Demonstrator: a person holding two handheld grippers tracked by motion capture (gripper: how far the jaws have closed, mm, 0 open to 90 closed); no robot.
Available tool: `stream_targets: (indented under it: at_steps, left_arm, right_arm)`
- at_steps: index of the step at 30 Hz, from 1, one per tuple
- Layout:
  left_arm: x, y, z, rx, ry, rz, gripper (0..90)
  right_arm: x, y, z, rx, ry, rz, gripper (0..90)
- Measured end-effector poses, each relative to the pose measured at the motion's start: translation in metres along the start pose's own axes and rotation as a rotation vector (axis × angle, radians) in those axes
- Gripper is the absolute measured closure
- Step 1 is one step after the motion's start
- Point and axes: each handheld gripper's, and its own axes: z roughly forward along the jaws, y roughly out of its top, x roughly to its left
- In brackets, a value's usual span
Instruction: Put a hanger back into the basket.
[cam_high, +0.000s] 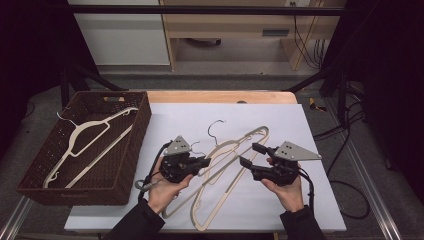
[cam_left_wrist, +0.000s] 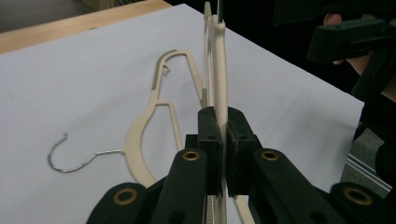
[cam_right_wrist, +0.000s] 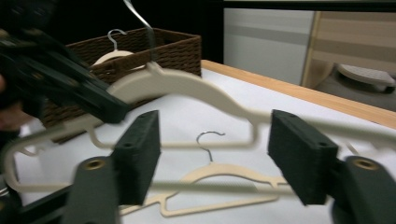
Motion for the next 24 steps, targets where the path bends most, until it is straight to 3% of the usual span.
stream_targets:
  at_steps: [8, 9, 12, 15, 24]
  left_arm:
    - [0.013, 0.015, -0.038, -0.045, 0.044, 0.037, 86.3]
    - [0.017, 0.020, -0.050, -0.067, 0.049, 0.043, 86.3]
    - [0.020, 0.025, -0.062, -0.086, 0.060, 0.052, 86.3]
    - [0.027, 0.032, -0.086, -0.106, 0.085, 0.075, 86.3]
    - [0.047, 0.035, -0.125, -0.137, 0.131, 0.090, 86.3]
  right_arm:
    - [-0.011, -0.009, -0.009, -0.005, -0.053, 0.024, 19.6]
    - [-0.013, -0.011, -0.011, -0.006, -0.067, 0.025, 17.7]
    - [-0.015, -0.012, -0.013, -0.013, -0.073, 0.030, 16.9]
    - [-0.017, -0.014, -0.016, -0.007, -0.101, 0.029, 12.9]
    - [-0.022, -0.018, -0.021, 0.010, -0.141, 0.044, 9.0]
